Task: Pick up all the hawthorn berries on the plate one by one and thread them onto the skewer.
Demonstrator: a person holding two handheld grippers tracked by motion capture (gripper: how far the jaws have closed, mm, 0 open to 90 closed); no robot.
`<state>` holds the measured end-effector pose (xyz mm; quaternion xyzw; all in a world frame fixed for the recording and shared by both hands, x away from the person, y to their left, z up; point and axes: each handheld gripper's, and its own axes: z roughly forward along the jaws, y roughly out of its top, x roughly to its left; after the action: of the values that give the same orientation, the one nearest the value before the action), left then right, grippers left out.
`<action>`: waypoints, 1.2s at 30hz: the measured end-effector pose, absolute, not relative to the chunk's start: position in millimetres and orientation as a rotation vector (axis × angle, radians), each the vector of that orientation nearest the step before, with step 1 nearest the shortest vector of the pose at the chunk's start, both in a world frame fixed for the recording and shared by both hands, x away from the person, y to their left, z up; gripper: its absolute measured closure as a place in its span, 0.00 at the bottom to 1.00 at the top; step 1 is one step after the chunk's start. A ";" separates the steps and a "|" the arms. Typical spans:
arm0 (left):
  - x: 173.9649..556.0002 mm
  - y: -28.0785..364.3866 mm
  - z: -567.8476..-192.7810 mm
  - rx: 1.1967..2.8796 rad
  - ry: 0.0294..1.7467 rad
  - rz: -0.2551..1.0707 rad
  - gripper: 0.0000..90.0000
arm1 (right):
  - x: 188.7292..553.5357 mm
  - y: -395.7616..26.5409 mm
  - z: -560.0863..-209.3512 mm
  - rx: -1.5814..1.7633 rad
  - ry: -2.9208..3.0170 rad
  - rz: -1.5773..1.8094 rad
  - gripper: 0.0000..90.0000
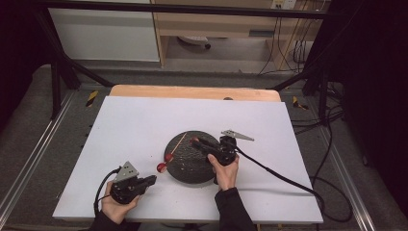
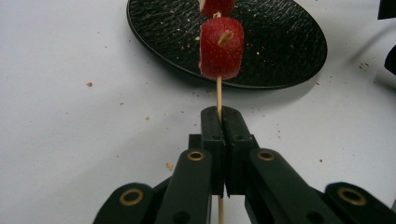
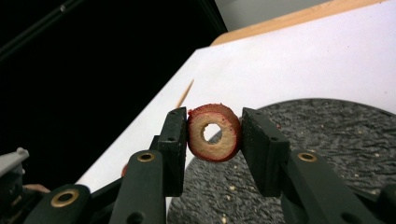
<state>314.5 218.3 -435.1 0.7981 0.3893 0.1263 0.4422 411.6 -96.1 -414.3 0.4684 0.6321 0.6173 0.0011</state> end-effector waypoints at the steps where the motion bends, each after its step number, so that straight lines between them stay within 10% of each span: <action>1: 314.4 217.9 -435.1 1.979 0.967 0.312 0.98 | 411.3 -96.1 -413.5 1.474 1.971 1.948 0.69; 36: 310.7 189.0 -423.4 1.893 0.963 0.335 0.98 | 426.3 -106.6 -394.1 1.467 1.603 2.187 0.69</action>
<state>310.7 189.0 -423.4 0.7745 0.3940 0.1372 0.4755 426.3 -106.6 -394.1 0.4756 0.5197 0.7091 0.0296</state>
